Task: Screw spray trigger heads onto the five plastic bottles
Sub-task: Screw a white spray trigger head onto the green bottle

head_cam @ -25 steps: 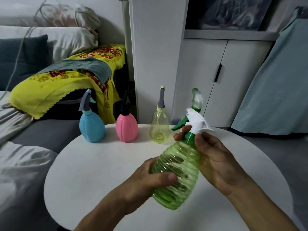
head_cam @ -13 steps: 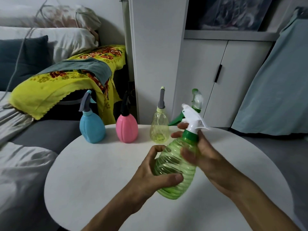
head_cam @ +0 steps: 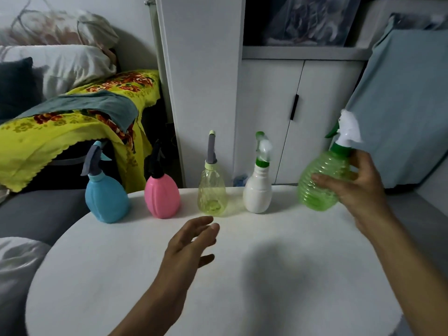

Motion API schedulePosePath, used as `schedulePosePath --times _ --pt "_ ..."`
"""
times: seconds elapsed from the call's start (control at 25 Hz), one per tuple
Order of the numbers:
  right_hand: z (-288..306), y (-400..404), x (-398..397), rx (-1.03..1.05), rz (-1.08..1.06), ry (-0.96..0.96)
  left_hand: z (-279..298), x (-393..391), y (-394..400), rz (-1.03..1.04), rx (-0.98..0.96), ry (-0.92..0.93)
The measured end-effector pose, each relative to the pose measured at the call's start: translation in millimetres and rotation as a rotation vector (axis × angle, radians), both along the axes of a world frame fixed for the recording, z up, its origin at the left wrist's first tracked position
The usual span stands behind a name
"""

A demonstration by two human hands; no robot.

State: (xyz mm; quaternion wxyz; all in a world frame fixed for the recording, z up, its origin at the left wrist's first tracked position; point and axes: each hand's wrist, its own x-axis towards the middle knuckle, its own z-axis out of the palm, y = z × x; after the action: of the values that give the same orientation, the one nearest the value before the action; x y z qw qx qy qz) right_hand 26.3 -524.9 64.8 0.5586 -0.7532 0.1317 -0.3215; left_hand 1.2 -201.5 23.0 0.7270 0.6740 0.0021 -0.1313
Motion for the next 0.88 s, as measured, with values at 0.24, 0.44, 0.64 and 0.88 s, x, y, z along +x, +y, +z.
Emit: schedulePosePath --times 0.24,0.44,0.64,0.88 --pt "-70 -18 58 -0.125 -0.074 0.118 -3 10 -3 0.061 0.004 0.009" --pt "-107 -24 74 -0.219 -0.069 0.252 -7 11 1 0.053 0.011 0.019" --pt "-106 -27 79 -0.239 -0.12 0.222 -9 12 5 0.039 0.037 0.011" --pt "-106 -30 70 -0.089 -0.09 0.306 -5 8 5 0.067 0.06 -0.018"
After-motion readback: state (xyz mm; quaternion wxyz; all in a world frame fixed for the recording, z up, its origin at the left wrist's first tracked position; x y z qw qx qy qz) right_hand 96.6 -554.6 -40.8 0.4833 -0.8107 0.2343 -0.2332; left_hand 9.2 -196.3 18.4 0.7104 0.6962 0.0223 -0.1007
